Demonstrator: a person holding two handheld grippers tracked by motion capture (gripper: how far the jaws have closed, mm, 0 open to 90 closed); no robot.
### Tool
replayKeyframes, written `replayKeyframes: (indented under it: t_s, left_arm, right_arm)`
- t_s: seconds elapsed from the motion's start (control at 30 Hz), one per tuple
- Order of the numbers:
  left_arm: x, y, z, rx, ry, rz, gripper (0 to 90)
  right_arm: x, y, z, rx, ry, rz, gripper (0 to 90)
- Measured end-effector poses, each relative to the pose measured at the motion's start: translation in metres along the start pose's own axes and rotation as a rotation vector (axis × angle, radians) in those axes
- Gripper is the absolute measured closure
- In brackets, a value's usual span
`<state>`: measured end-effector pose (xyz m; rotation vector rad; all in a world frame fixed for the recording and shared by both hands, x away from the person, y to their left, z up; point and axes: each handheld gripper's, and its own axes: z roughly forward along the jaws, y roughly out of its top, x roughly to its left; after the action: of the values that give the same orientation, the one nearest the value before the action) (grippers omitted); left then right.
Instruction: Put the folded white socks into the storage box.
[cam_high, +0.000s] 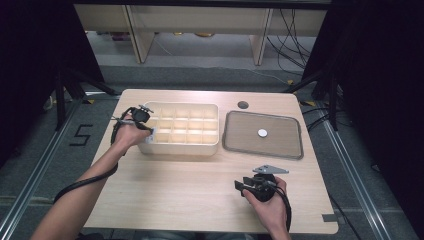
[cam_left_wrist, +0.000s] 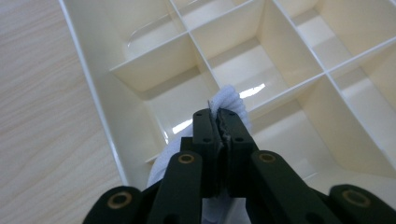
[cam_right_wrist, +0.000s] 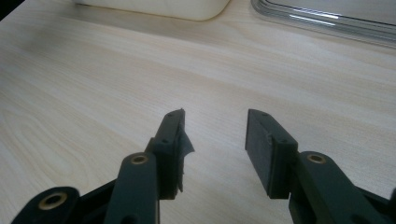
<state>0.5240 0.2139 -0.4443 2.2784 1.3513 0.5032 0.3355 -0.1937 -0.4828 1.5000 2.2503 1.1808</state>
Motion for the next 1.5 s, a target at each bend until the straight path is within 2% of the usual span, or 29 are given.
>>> replayKeyframes:
  t_s: [0.03, 0.1, 0.13, 0.17, 0.23, 0.3, 0.37, 0.5, 0.53, 0.63, 0.7, 0.73, 0.77, 0.8, 0.83, 0.9, 0.93, 1.0, 1.03, 1.07, 1.1, 1.13, 1.17, 1.23, 1.27, 1.3, 1.37, 1.4, 1.5]
  left_arm:
    - [0.002, 0.0, -0.002, -0.012, -0.013, -0.01, 80.1]
    - [0.003, -0.002, -0.002, -0.066, -0.023, -0.033, 73.9]
    - [0.004, -0.002, -0.005, -0.052, -0.029, -0.036, 71.4]
    - [0.004, -0.003, -0.005, -0.065, -0.031, -0.039, 68.9]
    - [0.001, -0.004, -0.007, -0.102, -0.026, -0.044, 65.3]
    - [0.001, -0.004, -0.011, -0.103, -0.033, -0.041, 61.9]
    - [0.0, -0.005, -0.013, -0.143, -0.023, -0.046, 58.7]
    - [0.0, -0.008, -0.021, -0.183, -0.015, -0.048, 50.2]
    - [-0.001, -0.009, -0.022, -0.207, -0.017, -0.057, 48.5]
    - [-0.002, -0.014, -0.035, -0.233, -0.021, -0.053, 43.6]
    - [-0.003, -0.019, -0.042, -0.275, -0.022, -0.054, 41.7]
    - [-0.005, -0.022, -0.047, -0.296, -0.025, -0.058, 40.6]
    - [-0.009, -0.026, -0.05, -0.302, -0.027, -0.103, 39.4]
    - [-0.011, -0.029, -0.053, -0.321, -0.064, -0.102, 38.8]
    - [-0.014, -0.034, -0.057, -0.339, -0.063, -0.107, 38.4]
    - [-0.013, -0.042, -0.061, -0.348, -0.049, -0.07, 37.9]
    - [-0.015, -0.046, -0.062, -0.373, -0.045, -0.085, 37.8]
    - [-0.019, -0.056, -0.064, -0.386, -0.05, -0.102, 37.7]
    - [-0.019, -0.061, -0.064, -0.385, -0.041, -0.095, 37.8]
    - [-0.021, -0.066, -0.064, -0.396, -0.044, -0.1, 37.7]
    - [-0.023, -0.07, -0.064, -0.403, -0.046, -0.11, 37.7]
    - [-0.024, -0.075, -0.064, -0.419, -0.045, -0.118, 37.8]
    - [-0.026, -0.08, -0.065, -0.422, -0.032, -0.11, 37.8]
    - [-0.03, -0.088, -0.065, -0.448, -0.028, -0.118, 37.9]
    - [-0.033, -0.093, -0.066, -0.463, -0.026, -0.12, 37.9]
    - [-0.036, -0.097, -0.065, -0.472, -0.028, -0.12, 37.9]
    - [-0.043, -0.108, -0.064, -0.494, -0.029, -0.123, 38.0]
    - [-0.045, -0.112, -0.064, -0.501, -0.026, -0.12, 38.0]
    - [-0.055, -0.127, -0.061, -0.515, -0.031, -0.114, 38.1]
  right_arm:
    - [0.0, 0.0, 0.001, 0.003, 0.009, 0.005, 57.9]
    - [-0.001, 0.0, 0.001, 0.001, 0.01, 0.004, 57.7]
    - [-0.001, 0.0, 0.001, 0.0, 0.007, 0.007, 57.7]
    - [-0.001, 0.0, 0.001, 0.002, 0.007, 0.007, 57.6]
    - [-0.001, 0.0, 0.001, 0.001, 0.006, 0.008, 57.3]
    - [-0.001, 0.0, 0.002, 0.002, 0.004, 0.008, 57.1]
    - [-0.001, 0.0, 0.002, 0.001, 0.004, 0.007, 57.0]
    - [-0.001, 0.0, 0.002, 0.0, 0.005, 0.008, 56.7]
    - [-0.001, 0.0, 0.002, 0.0, 0.005, 0.008, 56.6]
    - [-0.001, 0.0, 0.002, -0.001, 0.004, 0.007, 56.2]
    - [-0.002, 0.0, 0.002, 0.0, 0.002, 0.008, 55.9]
    - [-0.002, -0.001, 0.002, -0.001, 0.002, 0.008, 55.9]
    - [-0.002, -0.001, 0.002, 0.002, -0.002, 0.014, 55.8]
    - [-0.002, -0.001, 0.002, 0.003, -0.003, 0.015, 55.8]
    - [-0.001, -0.001, 0.002, 0.005, -0.002, 0.022, 55.7]
    - [0.0, -0.001, 0.002, 0.008, 0.0, 0.031, 55.5]
    - [0.0, -0.002, 0.002, 0.008, -0.002, 0.03, 55.5]
    - [0.0, -0.002, 0.001, 0.006, -0.003, 0.03, 55.3]
    - [0.0, -0.002, 0.001, 0.005, -0.001, 0.033, 55.3]
    - [-0.002, -0.001, 0.001, 0.001, -0.016, 0.001, 55.2]
    - [0.0, -0.001, 0.001, 0.005, -0.003, 0.031, 55.2]
    - [0.0, -0.001, 0.001, 0.005, -0.003, 0.031, 55.1]
    - [-0.002, -0.001, 0.001, -0.001, -0.016, 0.001, 55.0]
    - [-0.003, -0.001, 0.001, 0.001, -0.016, 0.002, 54.9]
    - [-0.001, -0.002, 0.002, 0.006, -0.001, 0.034, 54.9]
    - [-0.003, -0.001, 0.002, -0.002, -0.015, 0.004, 54.8]
    - [-0.003, -0.002, 0.002, -0.002, -0.02, 0.002, 54.6]
    - [-0.001, -0.002, 0.003, 0.003, -0.008, 0.04, 54.5]
    - [-0.001, -0.003, 0.003, 0.002, -0.008, 0.04, 54.4]
